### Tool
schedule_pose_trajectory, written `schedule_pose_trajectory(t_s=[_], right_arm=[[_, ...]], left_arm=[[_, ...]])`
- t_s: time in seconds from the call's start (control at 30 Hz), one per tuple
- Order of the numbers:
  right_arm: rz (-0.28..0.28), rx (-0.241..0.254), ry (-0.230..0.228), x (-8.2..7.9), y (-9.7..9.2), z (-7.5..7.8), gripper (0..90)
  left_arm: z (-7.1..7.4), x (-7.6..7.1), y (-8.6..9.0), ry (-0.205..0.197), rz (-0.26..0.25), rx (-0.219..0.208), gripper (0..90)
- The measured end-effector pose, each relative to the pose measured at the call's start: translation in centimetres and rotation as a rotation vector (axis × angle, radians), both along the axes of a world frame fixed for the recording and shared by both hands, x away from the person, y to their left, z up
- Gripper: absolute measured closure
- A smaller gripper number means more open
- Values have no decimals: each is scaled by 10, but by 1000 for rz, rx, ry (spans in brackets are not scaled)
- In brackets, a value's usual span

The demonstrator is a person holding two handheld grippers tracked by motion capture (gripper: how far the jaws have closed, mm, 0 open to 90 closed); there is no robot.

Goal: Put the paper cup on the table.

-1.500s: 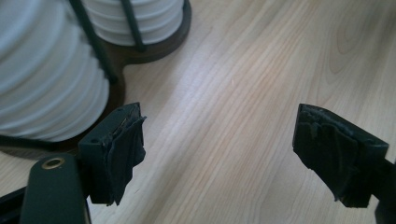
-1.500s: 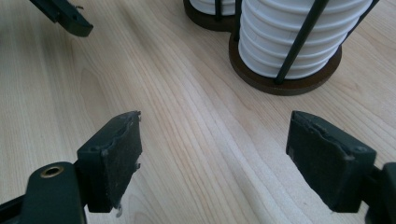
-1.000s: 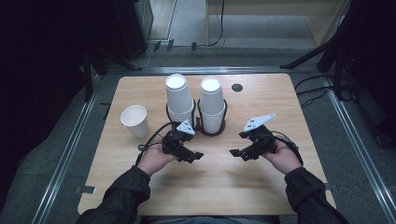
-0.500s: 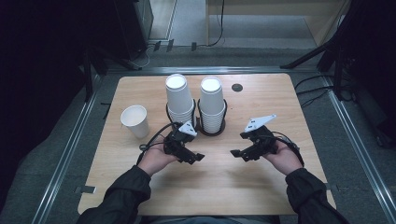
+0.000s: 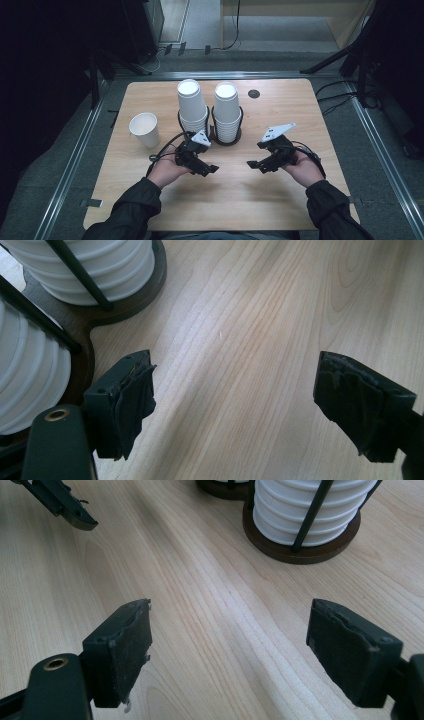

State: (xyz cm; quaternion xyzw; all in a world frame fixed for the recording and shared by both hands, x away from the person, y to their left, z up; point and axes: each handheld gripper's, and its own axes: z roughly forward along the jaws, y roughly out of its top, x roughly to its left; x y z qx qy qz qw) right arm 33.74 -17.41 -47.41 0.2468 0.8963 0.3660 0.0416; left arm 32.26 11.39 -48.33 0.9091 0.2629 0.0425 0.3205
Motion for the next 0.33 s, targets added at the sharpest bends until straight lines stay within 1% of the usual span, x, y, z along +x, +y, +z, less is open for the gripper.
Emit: schedule_pose_trajectory(t_s=[0.13, 0.23, 0.27, 0.33], right_arm=[[1, 0, -3, 0, 0, 0, 185], [4, -6, -5, 0, 0, -1, 185], [6, -8, -5, 0, 0, -1, 185], [15, -19, -17, 1, 0, -2, 186]], left_arm=[[-1, 0, 0, 3, -6, 7, 168], [0, -1, 1, -12, 4, 0, 168], [0, 0, 2, -15, 2, 5, 168], [-3, 1, 3, -26, 13, 22, 167]])
